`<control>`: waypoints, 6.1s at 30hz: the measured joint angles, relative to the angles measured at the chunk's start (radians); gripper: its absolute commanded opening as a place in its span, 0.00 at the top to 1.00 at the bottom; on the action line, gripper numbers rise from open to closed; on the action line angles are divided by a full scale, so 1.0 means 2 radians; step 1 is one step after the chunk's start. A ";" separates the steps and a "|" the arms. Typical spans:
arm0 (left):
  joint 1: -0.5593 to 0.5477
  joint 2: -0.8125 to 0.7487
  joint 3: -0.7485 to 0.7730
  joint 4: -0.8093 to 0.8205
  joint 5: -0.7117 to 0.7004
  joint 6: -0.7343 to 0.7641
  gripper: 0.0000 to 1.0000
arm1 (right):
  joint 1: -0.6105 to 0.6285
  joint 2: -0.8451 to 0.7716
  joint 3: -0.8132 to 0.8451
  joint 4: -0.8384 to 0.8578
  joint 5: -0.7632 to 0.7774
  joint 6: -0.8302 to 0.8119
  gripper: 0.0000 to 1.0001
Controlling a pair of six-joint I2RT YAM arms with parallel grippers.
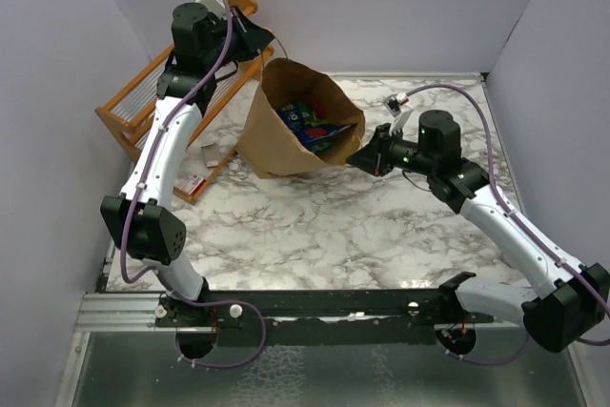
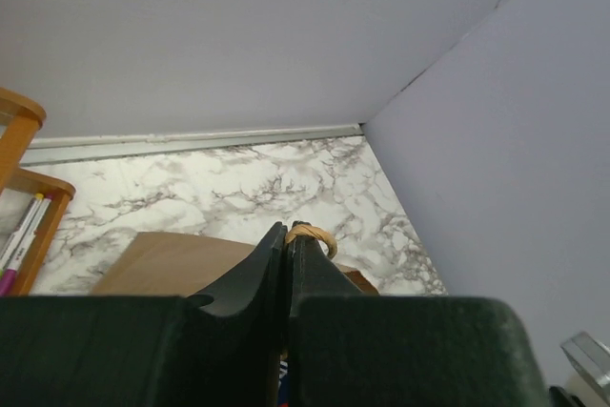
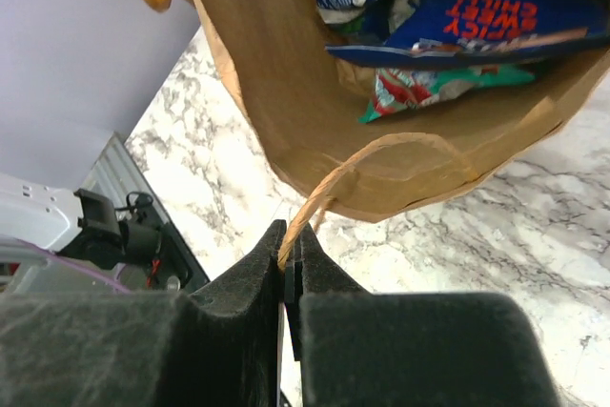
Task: Take the snacks out of the paper bag
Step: Adjust the paper bag at the center of the board, then take out the snack from the paper bag, then place the snack at the center of the board.
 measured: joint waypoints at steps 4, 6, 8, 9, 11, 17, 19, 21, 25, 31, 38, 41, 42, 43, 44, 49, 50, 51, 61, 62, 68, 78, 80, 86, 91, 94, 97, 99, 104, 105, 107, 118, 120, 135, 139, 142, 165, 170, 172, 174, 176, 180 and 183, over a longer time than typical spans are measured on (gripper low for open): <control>0.000 -0.046 -0.053 0.021 0.027 0.006 1.00 | 0.000 0.011 -0.005 0.004 -0.025 0.004 0.96; 0.000 -0.068 -0.087 0.044 0.046 0.006 1.00 | 0.000 0.008 -0.013 0.007 -0.035 0.005 0.96; -0.002 -0.087 -0.120 0.068 0.066 0.004 1.00 | 0.000 0.003 -0.025 0.006 -0.037 0.005 0.95; -0.003 -0.096 -0.134 0.080 0.075 0.003 1.00 | 0.000 -0.001 -0.033 0.004 -0.036 0.004 0.95; -0.009 -0.112 -0.163 0.105 0.093 0.004 1.00 | 0.000 -0.011 -0.047 -0.006 -0.033 0.002 0.92; -0.056 -0.144 -0.228 0.161 0.128 0.011 1.00 | 0.000 -0.054 -0.085 -0.054 0.019 0.006 0.76; -0.073 -0.154 -0.249 0.178 0.136 0.013 1.00 | 0.000 -0.072 -0.092 -0.077 0.046 0.014 0.69; -0.087 -0.163 -0.267 0.194 0.142 0.014 1.00 | 0.000 -0.085 -0.094 -0.098 0.068 0.019 0.58; -0.099 -0.187 -0.310 0.226 0.147 0.014 1.00 | 0.000 -0.128 -0.094 -0.147 0.138 0.040 0.20; -0.101 -0.210 -0.352 0.263 0.147 0.014 1.00 | 0.000 -0.168 -0.075 -0.222 0.251 0.067 0.06; -0.106 -0.213 -0.369 0.283 0.147 0.014 1.00 | 0.000 -0.147 -0.031 -0.182 0.240 -0.041 0.12; -0.110 -0.219 -0.379 0.294 0.148 0.013 1.00 | 0.000 -0.130 -0.015 -0.118 0.182 -0.099 0.23; -0.111 -0.221 -0.382 0.296 0.149 0.013 1.00 | 0.000 -0.124 -0.013 -0.100 0.158 -0.119 0.26; -0.112 -0.223 -0.383 0.298 0.149 0.013 1.00 | 0.000 -0.115 -0.011 -0.080 0.130 -0.143 0.28; -0.113 -0.224 -0.384 0.299 0.149 0.013 1.00 | 0.000 -0.105 -0.010 -0.065 0.104 -0.167 0.30; -0.122 -0.235 -0.392 0.307 0.150 0.013 1.00 | 0.015 -0.049 -0.002 -0.053 0.000 -0.339 0.36; -0.125 -0.236 -0.392 0.308 0.151 0.013 1.00 | 0.022 -0.044 -0.002 -0.057 -0.007 -0.371 0.38; -0.127 -0.238 -0.393 0.310 0.151 0.013 1.00 | 0.032 -0.041 -0.002 -0.065 -0.014 -0.419 0.39; -0.135 -0.240 -0.398 0.323 0.157 0.016 1.00 | 0.134 -0.020 -0.006 -0.143 -0.032 -0.744 0.45; -0.136 -0.240 -0.399 0.323 0.157 0.016 1.00 | 0.139 -0.012 -0.006 -0.147 -0.031 -0.759 0.45; -0.137 -0.240 -0.400 0.324 0.157 0.019 1.00 | 0.175 0.026 -0.028 -0.140 0.026 -0.805 0.47; -0.137 -0.241 -0.400 0.321 0.153 0.034 1.00 | 0.187 0.088 -0.042 -0.078 0.148 -0.815 0.65; -0.137 -0.242 -0.400 0.321 0.152 0.035 1.00 | 0.187 0.107 -0.042 -0.064 0.163 -0.812 0.70; -0.137 -0.244 -0.401 0.320 0.145 0.036 1.00 | 0.187 0.144 -0.042 -0.041 0.195 -0.800 0.95; -0.137 -0.244 -0.400 0.319 0.144 0.036 1.00 | 0.188 0.132 -0.042 -0.020 0.201 -0.786 0.99; -0.137 -0.244 -0.401 0.318 0.144 0.036 1.00 | 0.188 0.106 -0.042 -0.005 0.200 -0.773 0.99; -0.137 -0.244 -0.401 0.318 0.143 0.036 1.00 | 0.188 0.083 -0.042 0.006 0.198 -0.763 0.99; -0.137 -0.244 -0.401 0.318 0.142 0.036 1.00 | 0.188 0.067 -0.042 0.010 0.194 -0.754 0.99; -0.137 -0.244 -0.401 0.318 0.140 0.036 1.00 | 0.189 0.029 -0.042 0.008 0.175 -0.735 0.99; -0.137 -0.244 -0.401 0.318 0.140 0.036 1.00 | 0.189 0.015 -0.042 0.006 0.169 -0.730 0.99; -0.137 -0.244 -0.401 0.317 0.138 0.036 1.00 | 0.189 -0.010 -0.042 0.000 0.158 -0.722 0.99; -0.137 -0.244 -0.401 0.310 0.133 0.038 1.00 | 0.189 -0.175 -0.009 -0.043 0.122 -0.689 0.99; -0.137 -0.244 -0.401 0.310 0.133 0.038 1.00 | 0.189 -0.188 0.009 -0.042 0.135 -0.678 0.99; -0.137 -0.244 -0.401 0.300 0.126 0.047 1.00 | 0.185 -0.105 0.039 0.210 0.503 -0.604 0.99; -0.137 -0.244 -0.401 0.297 0.123 0.049 1.00 | 0.115 -0.055 0.039 0.245 0.538 -0.595 0.99; -0.137 -0.244 -0.401 0.294 0.122 0.052 1.00 | 0.012 -0.017 0.040 0.236 0.536 -0.545 0.99; -0.156 -0.246 -0.401 0.287 0.114 0.064 1.00 | -0.295 0.219 -0.045 0.317 0.546 -0.468 0.99; -0.159 -0.250 -0.401 0.283 0.110 0.069 1.00 | -0.273 0.325 -0.007 0.262 0.543 -0.446 0.99; -0.160 -0.252 -0.401 0.280 0.108 0.070 1.00 | -0.247 0.361 0.003 0.245 0.547 -0.446 0.99; -0.160 -0.253 -0.401 0.278 0.107 0.071 1.00 | -0.208 0.379 0.002 0.221 0.545 -0.441 0.99; -0.160 -0.253 -0.401 0.276 0.106 0.073 1.00 | -0.181 0.383 0.004 0.194 0.529 -0.426 0.99; -0.160 -0.253 -0.401 0.271 0.105 0.075 1.00 | -0.158 0.387 0.037 0.148 0.478 -0.384 0.99; -0.160 -0.253 -0.401 0.269 0.105 0.075 1.00 | -0.166 0.402 0.070 0.130 0.460 -0.361 0.98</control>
